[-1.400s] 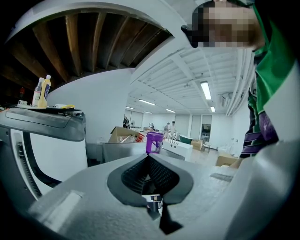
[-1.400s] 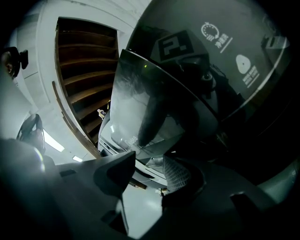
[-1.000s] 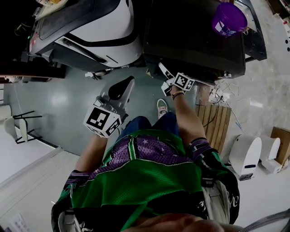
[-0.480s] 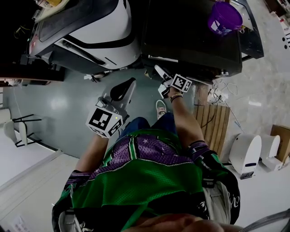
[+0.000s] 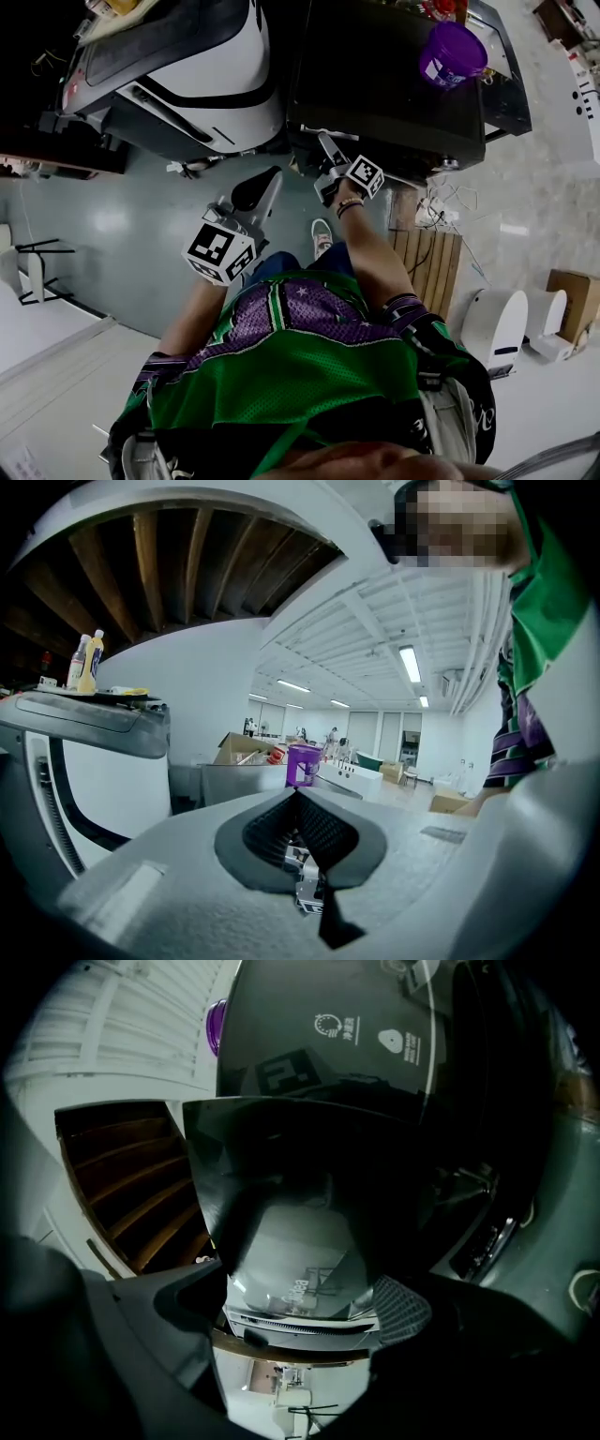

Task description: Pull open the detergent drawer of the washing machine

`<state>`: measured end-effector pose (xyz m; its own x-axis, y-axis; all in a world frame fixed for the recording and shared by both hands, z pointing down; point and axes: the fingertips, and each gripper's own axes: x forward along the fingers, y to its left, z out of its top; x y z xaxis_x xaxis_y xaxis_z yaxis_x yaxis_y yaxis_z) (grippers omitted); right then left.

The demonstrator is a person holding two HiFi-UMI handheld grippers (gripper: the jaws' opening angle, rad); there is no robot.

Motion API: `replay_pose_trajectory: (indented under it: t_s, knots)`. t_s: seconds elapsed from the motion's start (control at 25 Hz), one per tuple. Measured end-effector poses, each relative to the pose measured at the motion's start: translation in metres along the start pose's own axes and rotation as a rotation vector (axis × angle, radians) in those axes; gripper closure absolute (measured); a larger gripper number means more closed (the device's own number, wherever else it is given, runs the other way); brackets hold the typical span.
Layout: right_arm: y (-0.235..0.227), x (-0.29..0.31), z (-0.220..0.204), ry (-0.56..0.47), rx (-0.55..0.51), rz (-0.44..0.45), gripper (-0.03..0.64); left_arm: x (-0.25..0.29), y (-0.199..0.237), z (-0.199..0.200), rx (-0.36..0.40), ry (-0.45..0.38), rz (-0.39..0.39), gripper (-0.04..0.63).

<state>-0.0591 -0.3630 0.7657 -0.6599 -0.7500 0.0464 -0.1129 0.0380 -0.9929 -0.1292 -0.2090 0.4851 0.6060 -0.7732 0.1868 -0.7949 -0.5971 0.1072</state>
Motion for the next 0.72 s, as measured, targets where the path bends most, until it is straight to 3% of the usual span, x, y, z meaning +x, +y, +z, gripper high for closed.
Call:
replay_pose_trajectory:
  t_s: [0.2,0.72]
  knots:
    - [-0.004,-0.003,0.000,0.021,0.065,-0.017,0.155,-0.006,-0.006,0.005,-0.008,-0.021,0.017,0.578]
    - [-0.005,-0.021,-0.019,0.078,0.075,-0.025,0.160,-0.027,-0.011,0.027,0.022,-0.064,0.026,0.578]
